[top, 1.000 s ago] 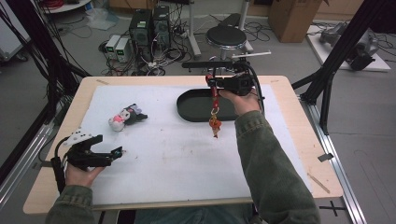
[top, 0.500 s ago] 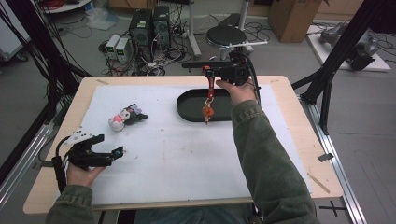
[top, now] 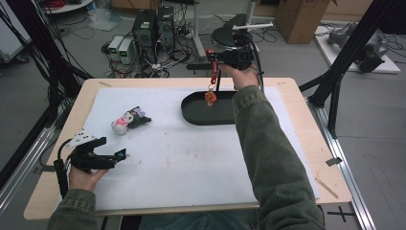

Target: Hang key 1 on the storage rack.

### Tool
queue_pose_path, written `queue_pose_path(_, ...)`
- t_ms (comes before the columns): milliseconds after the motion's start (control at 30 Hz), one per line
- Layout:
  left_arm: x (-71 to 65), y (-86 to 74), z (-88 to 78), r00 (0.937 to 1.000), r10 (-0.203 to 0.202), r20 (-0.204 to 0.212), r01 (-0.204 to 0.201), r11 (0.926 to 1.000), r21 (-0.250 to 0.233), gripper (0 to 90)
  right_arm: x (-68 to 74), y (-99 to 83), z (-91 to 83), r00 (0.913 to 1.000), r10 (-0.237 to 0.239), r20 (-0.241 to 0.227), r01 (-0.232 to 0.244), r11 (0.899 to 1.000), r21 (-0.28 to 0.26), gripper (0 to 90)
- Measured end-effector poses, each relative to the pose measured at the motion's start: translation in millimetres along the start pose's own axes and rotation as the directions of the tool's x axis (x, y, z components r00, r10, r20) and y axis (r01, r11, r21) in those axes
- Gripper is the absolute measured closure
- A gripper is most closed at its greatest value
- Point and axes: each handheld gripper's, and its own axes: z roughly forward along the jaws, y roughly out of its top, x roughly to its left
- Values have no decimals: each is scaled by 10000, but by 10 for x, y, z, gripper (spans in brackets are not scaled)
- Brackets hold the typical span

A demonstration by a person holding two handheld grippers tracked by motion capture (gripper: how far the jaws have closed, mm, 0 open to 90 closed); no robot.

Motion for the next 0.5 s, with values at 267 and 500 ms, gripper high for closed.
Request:
queue_pose_path(267, -7, 6, -2, 9999, 104, 80, -104, 9999, 21, 20, -80, 215, 11, 9991, 204, 376, -193, 9994, -301, 752)
queue_pose_path(500, -5, 5, 0, 10000, 56, 51, -56, 10000, -7, 20, -214, 305, 180, 9963, 394, 762, -380, 9991, -187, 752)
